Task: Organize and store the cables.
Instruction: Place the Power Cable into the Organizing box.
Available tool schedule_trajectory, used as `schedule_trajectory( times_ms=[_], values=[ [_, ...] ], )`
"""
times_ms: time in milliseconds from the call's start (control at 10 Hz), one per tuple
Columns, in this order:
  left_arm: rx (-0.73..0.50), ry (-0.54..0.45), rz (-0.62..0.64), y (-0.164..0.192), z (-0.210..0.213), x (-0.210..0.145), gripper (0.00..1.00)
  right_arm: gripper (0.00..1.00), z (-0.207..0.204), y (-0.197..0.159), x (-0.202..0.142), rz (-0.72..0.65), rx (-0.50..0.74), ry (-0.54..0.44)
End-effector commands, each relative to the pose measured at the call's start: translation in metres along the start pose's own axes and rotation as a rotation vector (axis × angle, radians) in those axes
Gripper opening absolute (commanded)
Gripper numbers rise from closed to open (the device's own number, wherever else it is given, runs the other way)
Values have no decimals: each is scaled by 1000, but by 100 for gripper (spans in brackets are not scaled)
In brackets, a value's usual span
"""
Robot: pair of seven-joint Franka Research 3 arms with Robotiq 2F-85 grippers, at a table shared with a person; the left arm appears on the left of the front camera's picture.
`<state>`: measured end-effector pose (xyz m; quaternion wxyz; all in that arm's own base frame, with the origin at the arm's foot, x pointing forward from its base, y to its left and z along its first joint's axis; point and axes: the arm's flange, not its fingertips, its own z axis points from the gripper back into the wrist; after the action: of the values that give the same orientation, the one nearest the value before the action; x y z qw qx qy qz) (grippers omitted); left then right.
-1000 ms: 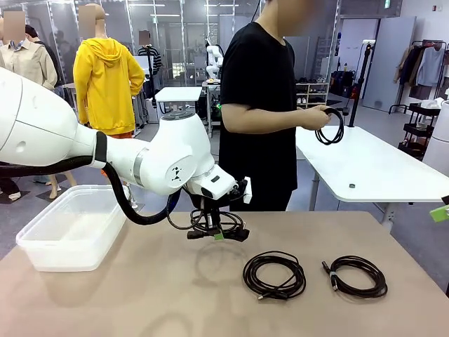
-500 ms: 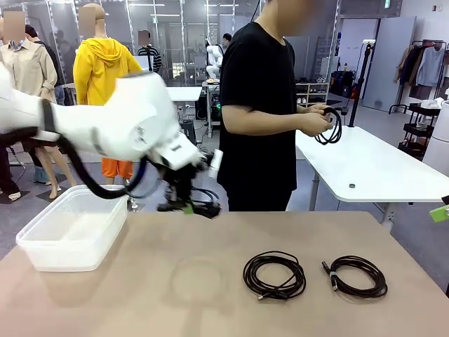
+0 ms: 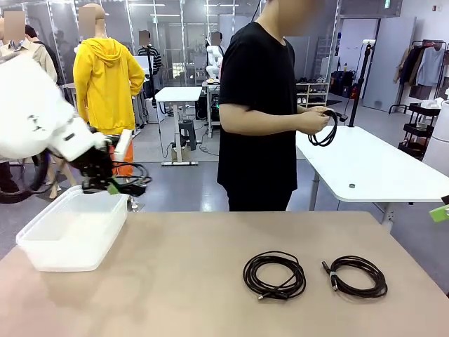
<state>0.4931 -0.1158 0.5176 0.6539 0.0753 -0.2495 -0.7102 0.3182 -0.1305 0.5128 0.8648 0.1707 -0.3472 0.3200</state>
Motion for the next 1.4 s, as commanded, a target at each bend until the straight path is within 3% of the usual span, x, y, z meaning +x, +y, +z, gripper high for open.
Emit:
schedule_trajectory(
  times_ms=[0, 200, 600, 1100, 1200, 1300],
  values=[
    [59, -95, 33, -3, 11, -33, 19, 100, 1, -1, -1, 13, 8, -12],
    [31, -133, 72, 5, 10, -72, 19, 100, 1, -1, -1, 13, 8, -12],
    [-101, -18, 160, 4, -43, -137, 19, 100, 1, -1, -1, 13, 8, -12],
    [-175, -6, 272, -8, -93, -163, 19, 100, 1, -1, -1, 13, 8, -12],
    [-192, 2, 286, -10, -97, -164, 24, 100, 1, -1, -1, 13, 8, -12],
    [-198, -3, 287, -11, -97, -163, 57, 100, 1, -1, -1, 13, 8, -12]
  ],
)
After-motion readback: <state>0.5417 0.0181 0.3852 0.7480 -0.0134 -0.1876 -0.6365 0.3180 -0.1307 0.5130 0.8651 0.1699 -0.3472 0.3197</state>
